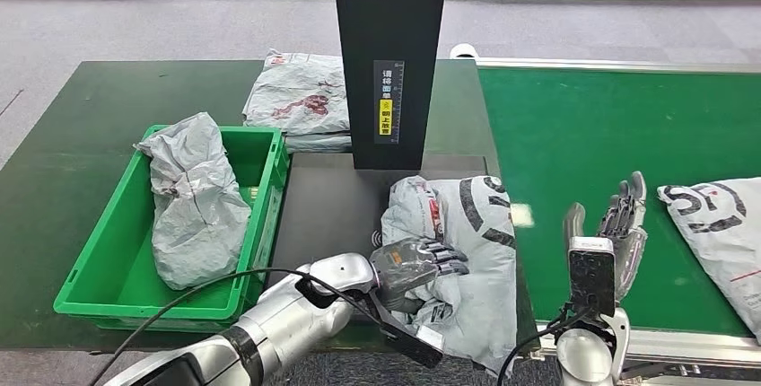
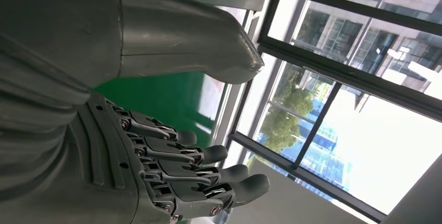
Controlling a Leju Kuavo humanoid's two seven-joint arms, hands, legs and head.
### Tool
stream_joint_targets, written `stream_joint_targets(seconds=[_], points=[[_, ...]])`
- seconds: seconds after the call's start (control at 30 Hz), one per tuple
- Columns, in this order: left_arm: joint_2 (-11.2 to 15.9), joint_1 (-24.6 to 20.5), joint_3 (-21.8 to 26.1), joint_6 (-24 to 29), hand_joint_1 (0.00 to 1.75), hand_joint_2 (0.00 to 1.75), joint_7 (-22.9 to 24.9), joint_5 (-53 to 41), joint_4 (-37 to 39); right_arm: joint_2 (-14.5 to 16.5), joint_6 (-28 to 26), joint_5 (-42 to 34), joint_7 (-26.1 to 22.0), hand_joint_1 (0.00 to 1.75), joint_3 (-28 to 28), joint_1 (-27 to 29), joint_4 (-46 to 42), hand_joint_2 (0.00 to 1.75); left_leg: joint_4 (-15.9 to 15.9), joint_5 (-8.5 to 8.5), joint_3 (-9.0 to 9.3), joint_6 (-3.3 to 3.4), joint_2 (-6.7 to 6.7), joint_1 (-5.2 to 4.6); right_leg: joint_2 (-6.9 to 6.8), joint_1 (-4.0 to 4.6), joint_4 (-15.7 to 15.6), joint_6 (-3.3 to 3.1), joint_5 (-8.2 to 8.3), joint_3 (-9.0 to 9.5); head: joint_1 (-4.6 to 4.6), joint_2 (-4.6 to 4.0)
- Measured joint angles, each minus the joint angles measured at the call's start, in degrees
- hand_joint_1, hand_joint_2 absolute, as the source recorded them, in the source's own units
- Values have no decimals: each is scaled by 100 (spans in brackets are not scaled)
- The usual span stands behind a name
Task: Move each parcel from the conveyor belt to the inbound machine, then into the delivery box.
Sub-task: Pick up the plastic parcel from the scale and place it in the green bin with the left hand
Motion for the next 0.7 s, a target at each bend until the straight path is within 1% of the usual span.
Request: stream_joint_targets(seconds=[0.1, 0.2, 0.27, 0.5, 0.53, 0.6, 0.7], points=[[60, -119, -127, 352, 175, 175, 123, -138, 131, 0, 26, -54, -24, 0, 0, 1, 0, 175, -1, 1, 0, -2, 0, 2, 0, 1, 2, 0, 0, 1, 0, -1], [158, -168, -158, 913, 175, 175, 343, -265, 185, 0, 13, -105, -48, 0, 0, 4, 0, 175, -1, 2, 0, -3, 0, 2, 0, 1, 3, 0, 0, 0, 0, 0], [221, -193, -158, 1171, 175, 175, 437, -303, 196, 0, 3, -134, -55, 0, 1, 8, 0, 175, -1, 3, 0, -3, 0, 2, 0, 1, 3, 0, 0, 0, 0, 0], [325, -246, -157, 1363, 175, 175, 504, -324, 210, 0, -17, -150, -57, 0, 3, 13, 0, 175, -1, 3, 0, -3, -1, 1, 0, 0, 2, 0, 0, 0, 0, -1], [339, -245, -150, 1491, 175, 175, 544, -320, 202, 0, -23, -160, -57, 0, 3, 15, 0, 175, -1, 3, 0, -3, -1, 1, 0, 0, 2, 0, 0, 0, 0, -1], [391, -244, -81, 1922, 175, 175, 717, -321, 126, 0, -43, -191, -56, 0, 5, 31, 0, 175, -1, 3, -1, -4, -1, 2, 0, 1, 3, 0, 0, 0, 1, 0], [563, -254, 261, 2569, 175, 175, 1208, -519, -233, -1, -90, -283, -46, 0, 9, 70, 0, 175, -1, 3, -1, -5, 1, 2, 1, 1, 5, -1, 0, -2, 1, 1]])
